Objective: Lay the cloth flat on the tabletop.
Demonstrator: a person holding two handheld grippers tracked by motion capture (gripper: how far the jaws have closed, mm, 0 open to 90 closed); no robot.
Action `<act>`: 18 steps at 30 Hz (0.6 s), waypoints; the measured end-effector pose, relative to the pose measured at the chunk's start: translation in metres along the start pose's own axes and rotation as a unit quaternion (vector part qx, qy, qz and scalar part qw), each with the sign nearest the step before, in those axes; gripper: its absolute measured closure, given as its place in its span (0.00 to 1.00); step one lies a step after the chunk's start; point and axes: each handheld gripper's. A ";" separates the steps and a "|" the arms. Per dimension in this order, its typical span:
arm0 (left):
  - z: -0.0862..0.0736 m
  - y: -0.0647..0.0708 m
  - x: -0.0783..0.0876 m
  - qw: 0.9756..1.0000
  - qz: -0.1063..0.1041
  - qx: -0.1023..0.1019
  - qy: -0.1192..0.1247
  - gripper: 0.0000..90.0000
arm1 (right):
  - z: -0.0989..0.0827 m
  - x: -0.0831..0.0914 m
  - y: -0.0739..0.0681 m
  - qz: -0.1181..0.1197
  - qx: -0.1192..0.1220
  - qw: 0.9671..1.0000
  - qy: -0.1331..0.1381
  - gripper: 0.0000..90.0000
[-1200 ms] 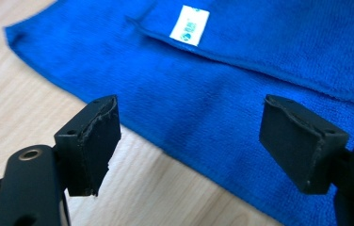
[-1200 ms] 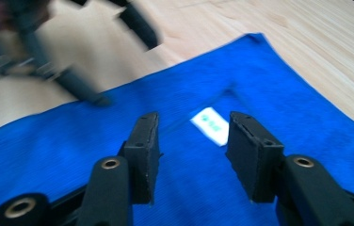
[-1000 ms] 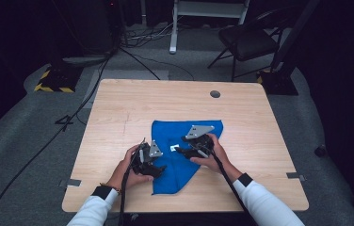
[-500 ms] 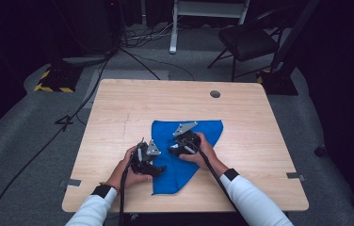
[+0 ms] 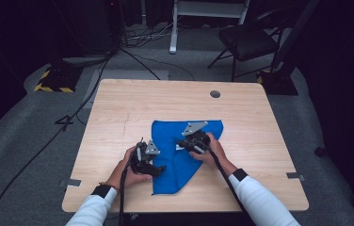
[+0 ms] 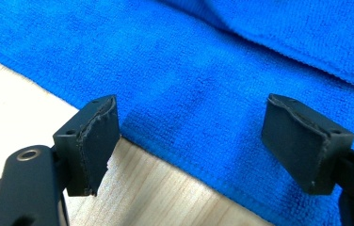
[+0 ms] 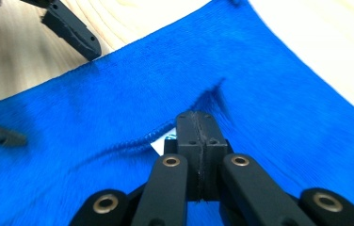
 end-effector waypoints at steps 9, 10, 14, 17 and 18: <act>0.000 0.000 0.000 1.000 -0.002 0.004 -0.002 0.22 | -0.030 0.053 -0.008 0.002 0.017 1.000 0.014 1.00; 0.000 0.000 0.000 1.000 -0.002 0.003 -0.003 0.22 | -0.035 0.061 -0.011 0.004 0.017 1.000 0.015 1.00; 0.000 -0.001 0.000 1.000 -0.003 0.006 -0.002 0.22 | -0.056 0.083 -0.017 0.004 0.014 1.000 0.020 1.00; 0.000 -0.001 0.000 1.000 -0.003 0.007 -0.003 0.22 | -0.076 0.106 -0.020 -0.002 0.004 1.000 0.026 1.00; 0.000 0.000 0.000 1.000 -0.002 0.005 -0.003 0.22 | -0.081 0.111 -0.021 -0.004 0.003 1.000 0.028 1.00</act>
Point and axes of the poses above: each handheld gripper's, and its own axes: x roughly backward along the jaws, z roughly out of its top, y roughly to its right, and after that the axes turned 10 degrees about z, right-handed
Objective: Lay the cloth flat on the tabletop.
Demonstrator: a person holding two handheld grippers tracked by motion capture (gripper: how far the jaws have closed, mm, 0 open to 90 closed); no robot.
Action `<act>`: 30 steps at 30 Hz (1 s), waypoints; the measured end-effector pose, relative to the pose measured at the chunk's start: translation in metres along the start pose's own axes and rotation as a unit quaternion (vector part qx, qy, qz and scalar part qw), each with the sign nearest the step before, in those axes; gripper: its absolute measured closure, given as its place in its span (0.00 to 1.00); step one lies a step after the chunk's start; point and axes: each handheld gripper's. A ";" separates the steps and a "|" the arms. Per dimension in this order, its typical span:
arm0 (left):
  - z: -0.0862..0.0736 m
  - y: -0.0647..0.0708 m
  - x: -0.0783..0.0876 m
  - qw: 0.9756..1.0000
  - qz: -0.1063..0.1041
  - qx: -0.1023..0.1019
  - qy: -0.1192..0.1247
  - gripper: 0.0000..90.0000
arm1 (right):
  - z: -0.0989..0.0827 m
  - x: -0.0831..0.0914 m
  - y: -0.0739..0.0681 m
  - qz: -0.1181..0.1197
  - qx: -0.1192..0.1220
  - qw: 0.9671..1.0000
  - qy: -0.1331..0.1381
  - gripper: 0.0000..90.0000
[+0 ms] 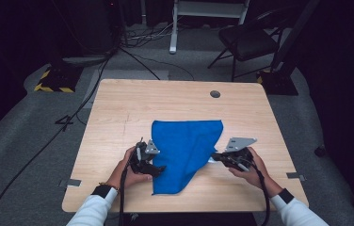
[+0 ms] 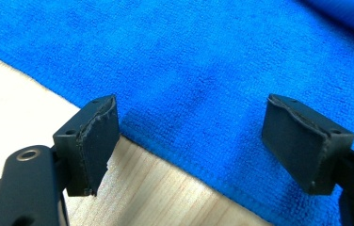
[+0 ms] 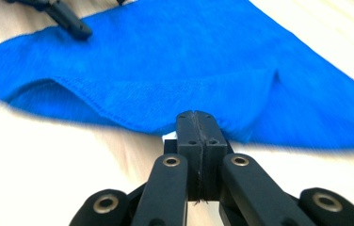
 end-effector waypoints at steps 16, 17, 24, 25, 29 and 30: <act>0.002 0.004 0.001 1.000 0.006 -0.009 -0.004 0.22 | -0.081 0.075 -0.025 -0.028 -0.070 0.997 -0.010 0.98; 0.002 0.004 0.001 1.000 0.006 -0.009 -0.004 0.22 | -0.085 0.076 -0.028 -0.026 -0.075 0.997 -0.010 0.96; 0.004 0.004 0.002 1.000 0.008 -0.008 -0.015 0.21 | -0.093 0.088 -0.026 -0.055 -0.091 0.994 0.005 0.83; 0.004 0.004 0.001 1.000 0.010 -0.008 -0.016 0.20 | -0.092 0.088 -0.021 -0.061 -0.093 0.994 0.012 0.82; 0.009 -0.001 0.003 1.000 0.014 0.006 -0.002 0.20 | -0.082 0.085 0.000 -0.083 -0.091 0.992 0.017 0.75; 0.010 -0.004 0.004 1.000 0.016 0.012 0.003 0.20 | -0.077 0.084 0.010 -0.087 -0.092 0.992 0.021 0.73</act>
Point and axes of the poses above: each handheld gripper's, and its own axes: x roughly backward along the jaws, z roughly out of its top, y roughly to its right, and after that the axes turned 10 degrees about z, right-handed
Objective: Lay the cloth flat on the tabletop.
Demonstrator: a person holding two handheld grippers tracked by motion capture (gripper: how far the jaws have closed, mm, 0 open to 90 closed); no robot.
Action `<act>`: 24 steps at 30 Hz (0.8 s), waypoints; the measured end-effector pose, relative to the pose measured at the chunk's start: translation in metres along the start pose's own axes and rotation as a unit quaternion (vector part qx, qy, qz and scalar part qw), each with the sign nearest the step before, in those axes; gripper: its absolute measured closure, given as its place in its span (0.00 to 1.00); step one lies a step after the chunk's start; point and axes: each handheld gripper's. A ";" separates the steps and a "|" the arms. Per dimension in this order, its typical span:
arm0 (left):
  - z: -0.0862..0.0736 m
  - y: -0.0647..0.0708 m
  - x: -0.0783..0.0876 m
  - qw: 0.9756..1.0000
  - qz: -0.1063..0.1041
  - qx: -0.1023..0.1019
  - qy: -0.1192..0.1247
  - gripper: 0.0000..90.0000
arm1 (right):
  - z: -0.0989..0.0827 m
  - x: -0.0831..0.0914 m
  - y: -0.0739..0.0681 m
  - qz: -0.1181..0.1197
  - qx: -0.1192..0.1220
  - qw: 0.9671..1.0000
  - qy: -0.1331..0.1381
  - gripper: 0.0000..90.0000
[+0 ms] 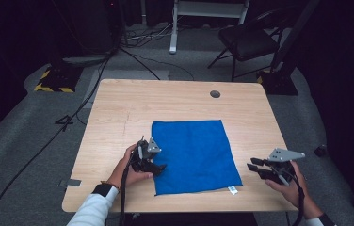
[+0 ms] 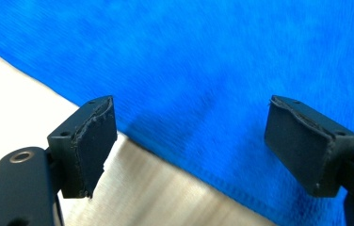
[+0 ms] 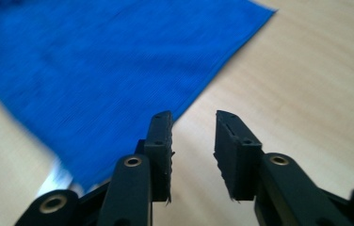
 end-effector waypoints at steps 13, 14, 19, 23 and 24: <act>0.028 -0.059 -0.030 0.996 0.046 0.078 0.006 0.21 | 0.072 -0.079 0.080 -0.053 -0.043 0.998 0.005 0.54; 0.030 -0.061 -0.033 0.996 0.052 0.076 0.004 0.21 | 0.076 -0.086 0.084 -0.056 -0.043 0.997 0.004 0.53; 0.035 -0.071 -0.045 0.994 0.077 0.082 0.002 0.22 | 0.090 -0.117 0.094 -0.055 -0.045 0.997 -0.016 0.48; 0.037 -0.079 -0.052 0.993 0.067 0.101 -0.005 0.23 | 0.097 -0.139 0.097 -0.059 -0.058 0.996 -0.038 0.47; 0.038 -0.080 -0.054 0.992 0.064 0.105 -0.006 0.24 | 0.099 -0.142 0.098 -0.060 -0.060 0.996 -0.035 0.47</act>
Point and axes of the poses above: each handheld gripper's, and its own axes: x roughly backward along the jaws, z roughly out of its top, y roughly to its right, and after that the axes turned 10 degrees about z, right-handed
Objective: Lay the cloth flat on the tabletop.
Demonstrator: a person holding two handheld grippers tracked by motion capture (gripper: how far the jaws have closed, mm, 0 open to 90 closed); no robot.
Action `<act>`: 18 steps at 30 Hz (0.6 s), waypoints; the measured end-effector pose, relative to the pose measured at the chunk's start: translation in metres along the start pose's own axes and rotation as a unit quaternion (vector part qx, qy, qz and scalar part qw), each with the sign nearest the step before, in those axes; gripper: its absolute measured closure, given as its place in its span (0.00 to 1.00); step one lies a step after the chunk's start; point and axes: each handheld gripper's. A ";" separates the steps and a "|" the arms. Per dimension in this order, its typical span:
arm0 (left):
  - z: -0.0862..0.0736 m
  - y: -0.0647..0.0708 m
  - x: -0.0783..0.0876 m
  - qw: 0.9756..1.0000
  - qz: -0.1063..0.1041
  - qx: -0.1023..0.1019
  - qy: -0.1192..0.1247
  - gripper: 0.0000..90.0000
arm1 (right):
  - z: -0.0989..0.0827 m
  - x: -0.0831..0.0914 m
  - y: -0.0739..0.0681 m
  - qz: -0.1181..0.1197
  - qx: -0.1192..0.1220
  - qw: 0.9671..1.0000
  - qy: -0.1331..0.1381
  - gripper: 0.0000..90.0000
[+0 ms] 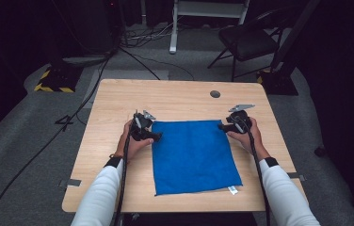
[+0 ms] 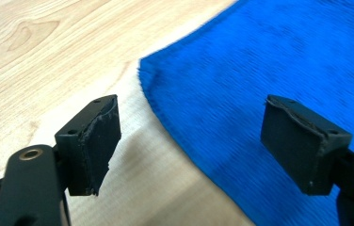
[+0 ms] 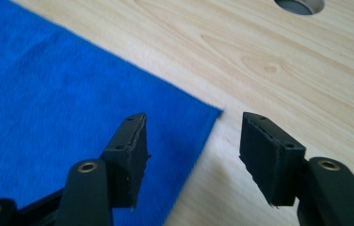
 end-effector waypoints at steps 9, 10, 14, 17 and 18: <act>0.007 0.001 -0.014 1.000 -0.005 -0.004 -0.008 0.26 | 0.007 -0.026 -0.005 0.000 -0.007 1.000 -0.017 0.47; 0.007 0.000 -0.014 1.000 -0.007 -0.008 -0.008 0.28 | 0.008 -0.028 -0.005 0.000 -0.014 1.000 -0.023 0.47; 0.011 0.000 -0.015 0.999 -0.023 -0.024 0.000 0.49 | 0.008 -0.029 -0.003 0.006 -0.027 0.999 -0.019 0.59; 0.016 0.001 -0.017 0.999 -0.034 -0.036 -0.002 0.64 | 0.009 -0.028 -0.003 0.009 -0.030 0.999 -0.017 0.74; 0.019 0.002 -0.018 0.999 -0.034 -0.039 -0.003 0.67 | 0.010 -0.028 -0.004 0.015 -0.027 0.999 -0.020 0.80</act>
Point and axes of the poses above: each handheld gripper's, and its own axes: x roughly backward along the jaws, z roughly out of its top, y roughly to its right, and after that the axes turned 10 degrees about z, right-handed
